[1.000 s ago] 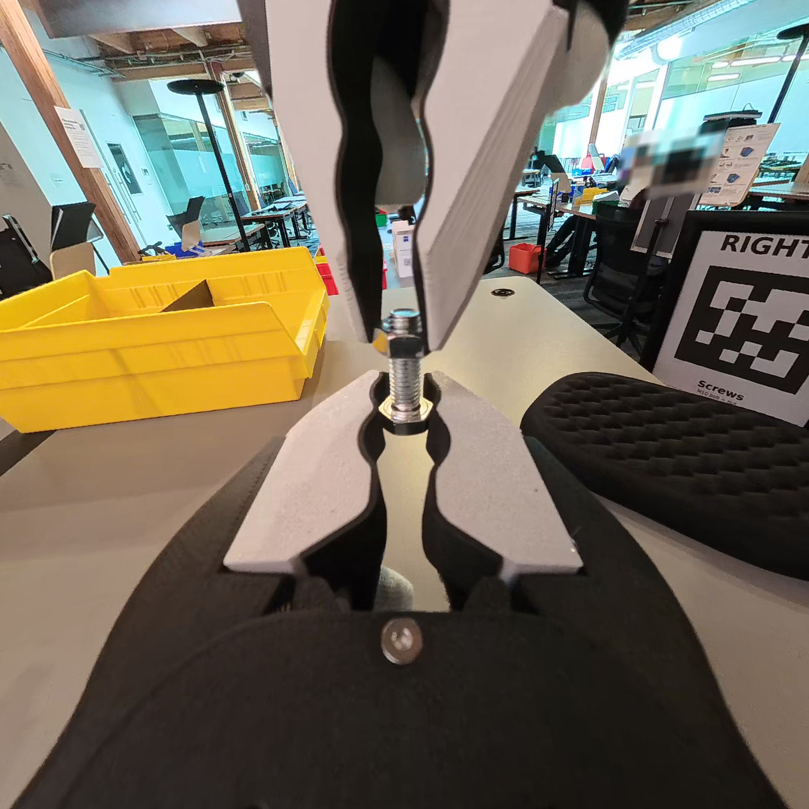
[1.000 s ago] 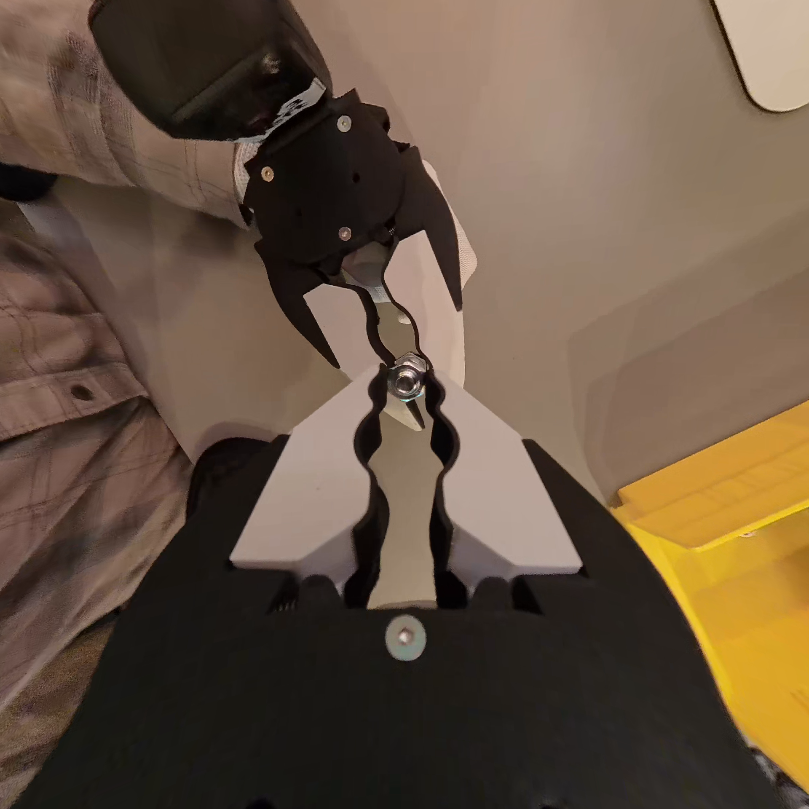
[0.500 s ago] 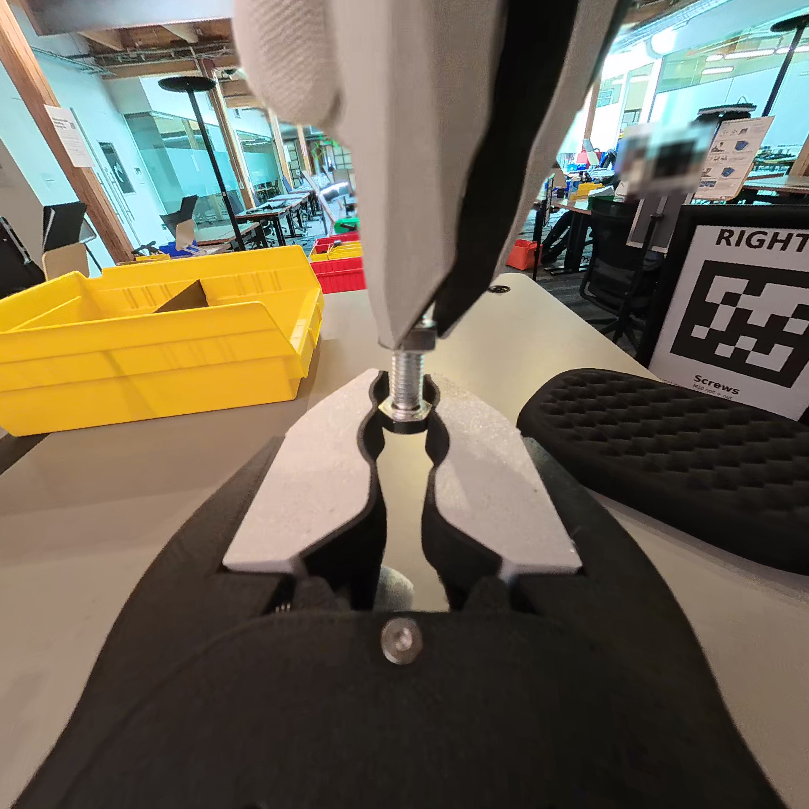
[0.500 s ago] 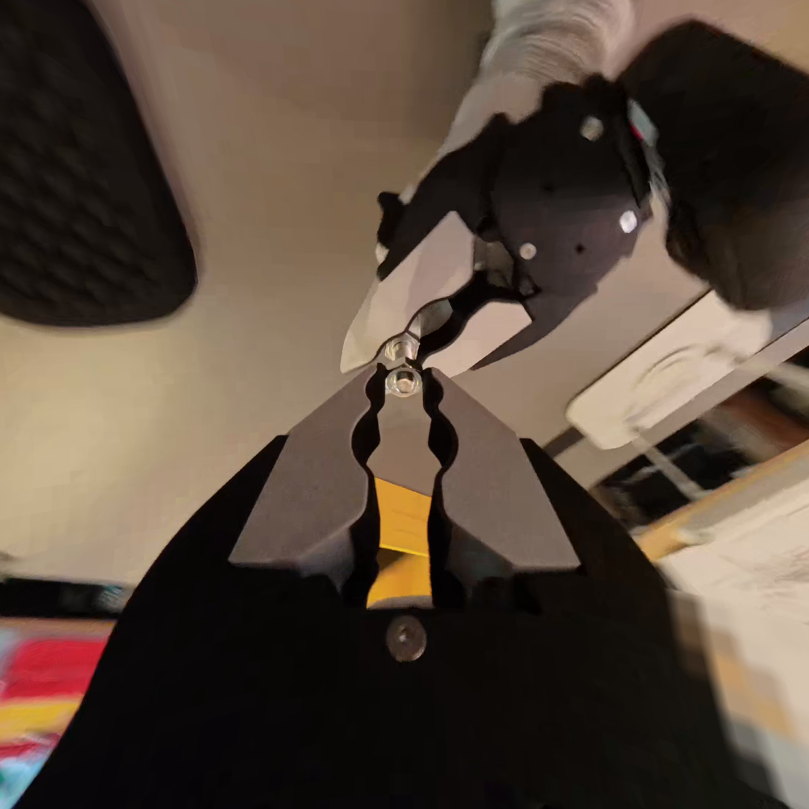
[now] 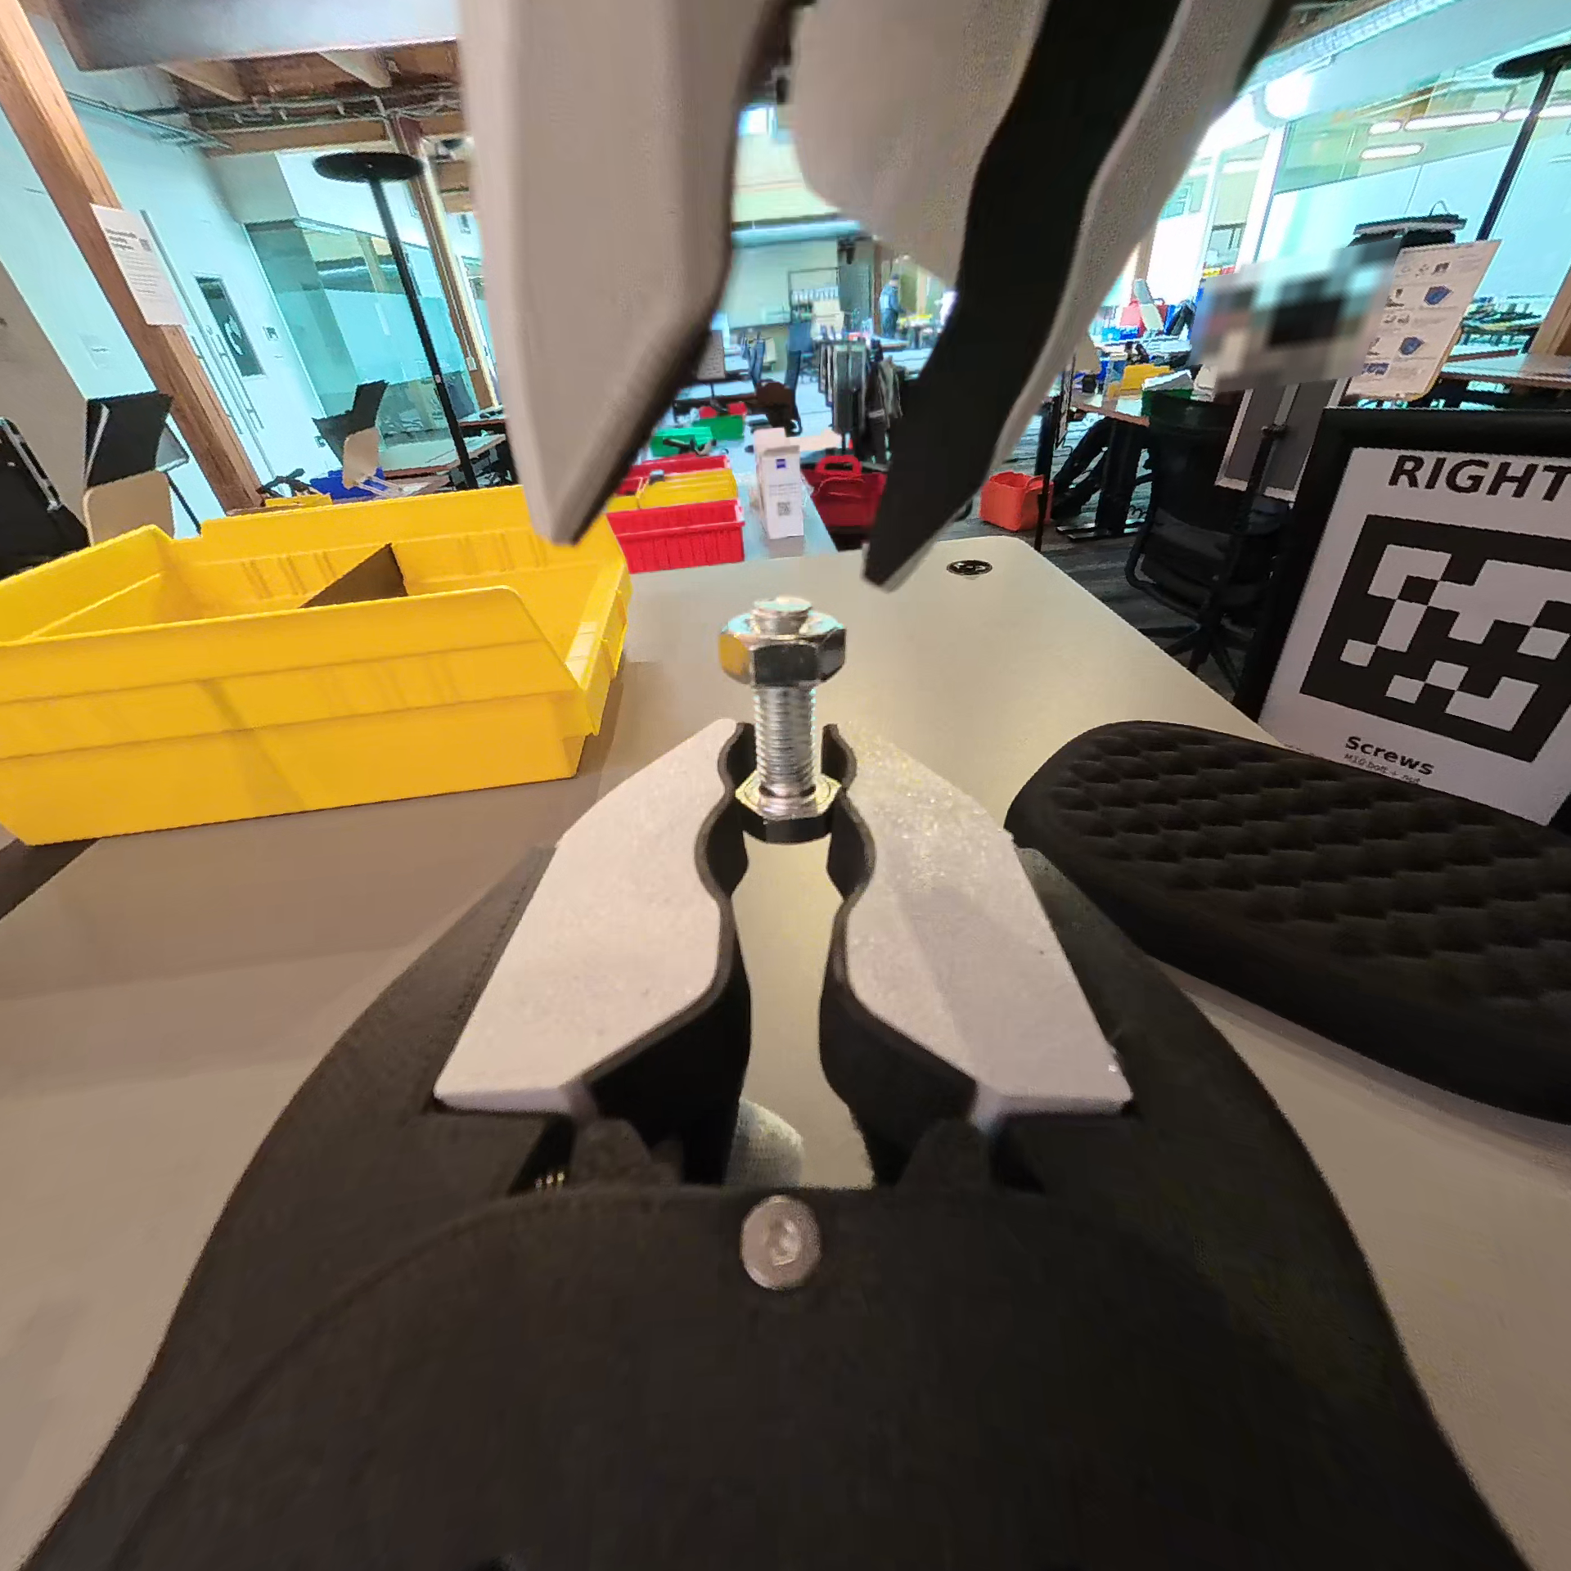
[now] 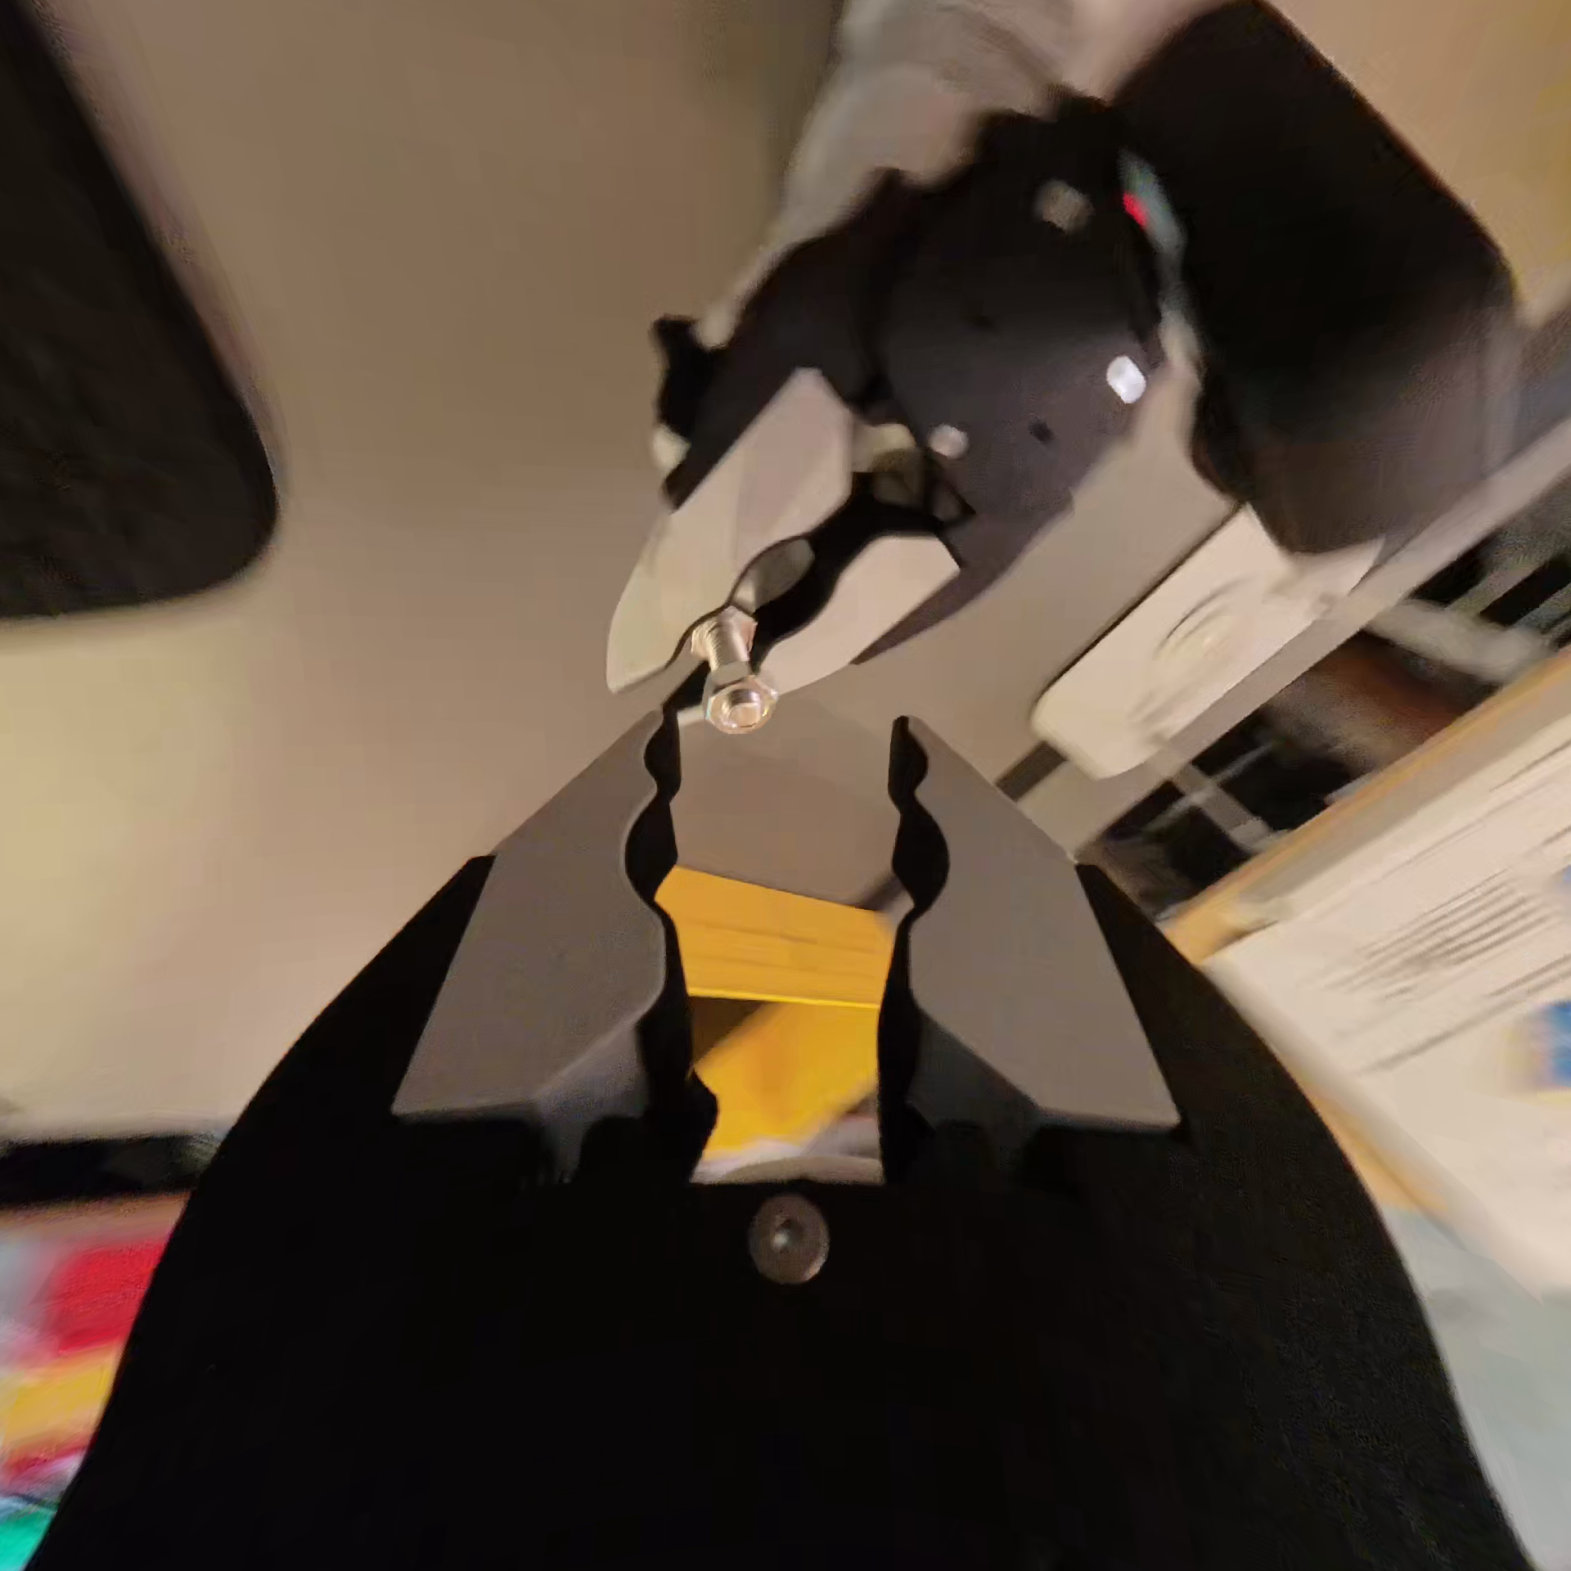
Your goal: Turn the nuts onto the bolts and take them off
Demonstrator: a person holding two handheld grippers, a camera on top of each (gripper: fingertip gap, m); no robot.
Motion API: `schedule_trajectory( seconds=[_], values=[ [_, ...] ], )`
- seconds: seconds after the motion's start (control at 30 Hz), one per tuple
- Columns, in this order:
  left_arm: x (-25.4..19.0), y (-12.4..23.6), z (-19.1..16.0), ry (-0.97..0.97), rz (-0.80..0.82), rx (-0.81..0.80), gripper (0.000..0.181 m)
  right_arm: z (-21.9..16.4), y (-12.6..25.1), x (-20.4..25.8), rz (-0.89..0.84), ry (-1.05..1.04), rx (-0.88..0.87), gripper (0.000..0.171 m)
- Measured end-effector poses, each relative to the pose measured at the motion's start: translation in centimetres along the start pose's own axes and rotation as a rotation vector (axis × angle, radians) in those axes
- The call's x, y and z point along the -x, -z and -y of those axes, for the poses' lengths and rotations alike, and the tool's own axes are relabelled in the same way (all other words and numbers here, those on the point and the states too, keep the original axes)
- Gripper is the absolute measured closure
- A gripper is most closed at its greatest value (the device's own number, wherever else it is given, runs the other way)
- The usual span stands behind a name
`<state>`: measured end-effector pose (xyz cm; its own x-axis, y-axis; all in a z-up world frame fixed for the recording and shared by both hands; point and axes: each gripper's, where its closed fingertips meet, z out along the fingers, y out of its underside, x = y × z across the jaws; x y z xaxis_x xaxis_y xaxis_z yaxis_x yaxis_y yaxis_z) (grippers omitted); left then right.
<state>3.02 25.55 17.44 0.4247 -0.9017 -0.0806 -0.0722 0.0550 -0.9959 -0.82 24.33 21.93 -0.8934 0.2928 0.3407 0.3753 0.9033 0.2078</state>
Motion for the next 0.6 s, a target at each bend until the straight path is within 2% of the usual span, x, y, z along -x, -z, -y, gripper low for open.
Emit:
schedule_trajectory(
  seconds=[0.03, 0.17, 0.27, 0.33, 0.47, 0.6],
  values=[
    [0.0, 0.0, 0.0, 0.003, 0.001, -0.002, 0.166, 0.2, 0.2, -0.1, 0.037, -0.195, -0.052, 0.128],
    [0.1, 0.0, 0.0, 0.002, 0.005, -0.001, 0.166, 0.2, 0.2, 0.2, 0.227, -0.909, -0.234, 0.133],
    [0.1, 0.0, 0.0, 0.002, 0.006, -0.001, 0.166, 0.2, -0.6, 0.9, 0.342, -1.219, -0.333, 0.137],
    [0.1, 0.0, 0.0, 0.001, 0.006, 0.0, 0.166, -0.1, -1.4, 1.3, 0.334, -1.259, -0.343, 0.137],
    [0.1, 0.0, 0.0, 0.004, 0.008, 0.0, 0.166, 0.3, -1.4, 1.2, 0.316, -1.266, -0.363, 0.154],
    [0.1, 0.0, 0.0, 0.002, 0.006, -0.001, 0.166, 0.4, -1.4, 1.2, 0.288, -1.208, -0.349, 0.156]
  ],
)
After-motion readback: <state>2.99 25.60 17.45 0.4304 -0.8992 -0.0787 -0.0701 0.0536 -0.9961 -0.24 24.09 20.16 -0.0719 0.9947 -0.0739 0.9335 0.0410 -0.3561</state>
